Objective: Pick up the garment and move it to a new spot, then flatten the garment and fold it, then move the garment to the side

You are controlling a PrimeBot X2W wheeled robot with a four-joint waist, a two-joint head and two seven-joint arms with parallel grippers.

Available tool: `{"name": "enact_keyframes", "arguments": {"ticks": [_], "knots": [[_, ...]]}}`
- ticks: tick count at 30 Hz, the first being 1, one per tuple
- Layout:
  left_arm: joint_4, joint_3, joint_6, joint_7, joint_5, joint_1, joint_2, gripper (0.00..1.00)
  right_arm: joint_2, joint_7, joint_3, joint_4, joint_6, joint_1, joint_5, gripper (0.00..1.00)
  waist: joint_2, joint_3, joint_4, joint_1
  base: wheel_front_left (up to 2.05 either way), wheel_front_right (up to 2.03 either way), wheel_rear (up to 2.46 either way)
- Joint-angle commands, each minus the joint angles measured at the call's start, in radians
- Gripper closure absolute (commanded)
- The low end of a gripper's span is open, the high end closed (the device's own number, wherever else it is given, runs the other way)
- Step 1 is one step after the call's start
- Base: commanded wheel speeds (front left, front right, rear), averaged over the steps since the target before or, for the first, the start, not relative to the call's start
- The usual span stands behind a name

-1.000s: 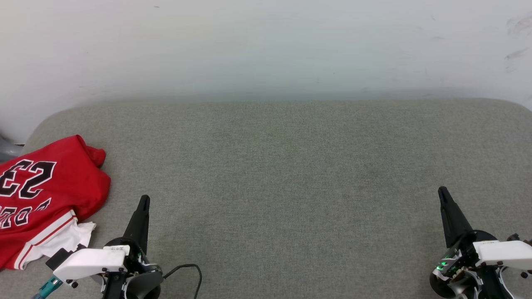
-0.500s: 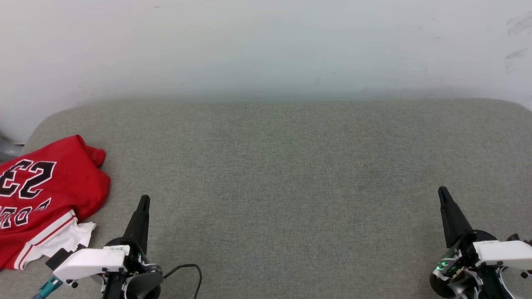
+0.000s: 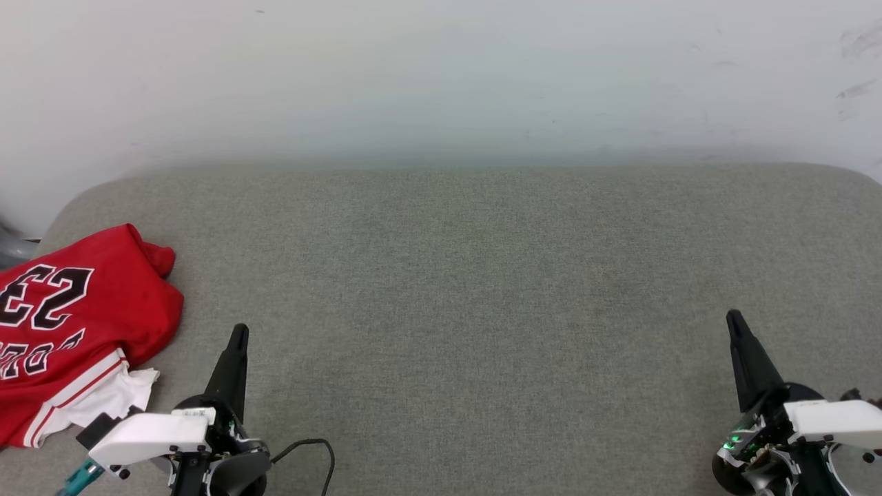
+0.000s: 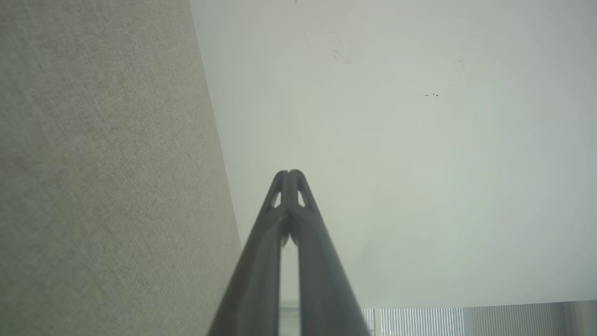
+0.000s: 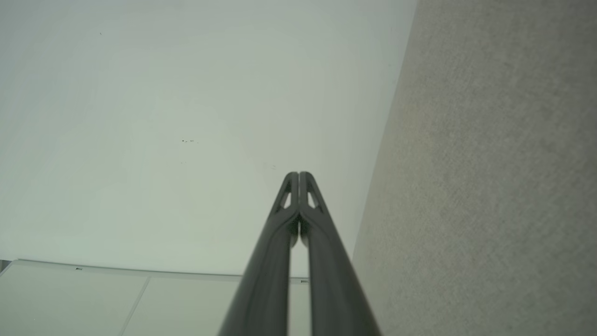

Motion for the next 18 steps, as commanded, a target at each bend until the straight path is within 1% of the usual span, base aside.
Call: {"name": "enact_keyframes", "arguments": {"ticks": [1, 4, 18], "knots": [[0.000, 0.000, 0.000, 0.000, 0.000, 0.000, 0.000, 0.00, 0.000, 0.000, 0.000, 0.000, 0.000, 0.000, 0.000, 0.00, -0.0001, 0.000, 0.000, 0.0000, 0.00, 0.00, 0.00], [0.022, -0.004, 0.000, -0.001, 0.000, 0.016, -0.001, 0.00, 0.001, 0.000, 0.001, 0.021, 0.000, 0.018, 0.000, 0.00, -0.0001, 0.000, 0.000, 0.0000, 0.00, 0.00, 0.00], [-0.062, -0.060, 0.000, -0.071, 0.027, 0.005, -0.001, 0.00, -0.005, -0.069, 0.046, -0.053, 0.000, 0.030, -0.038, 0.00, -0.0001, 0.001, 0.001, 0.0000, 0.00, 0.00, 0.00]]}}
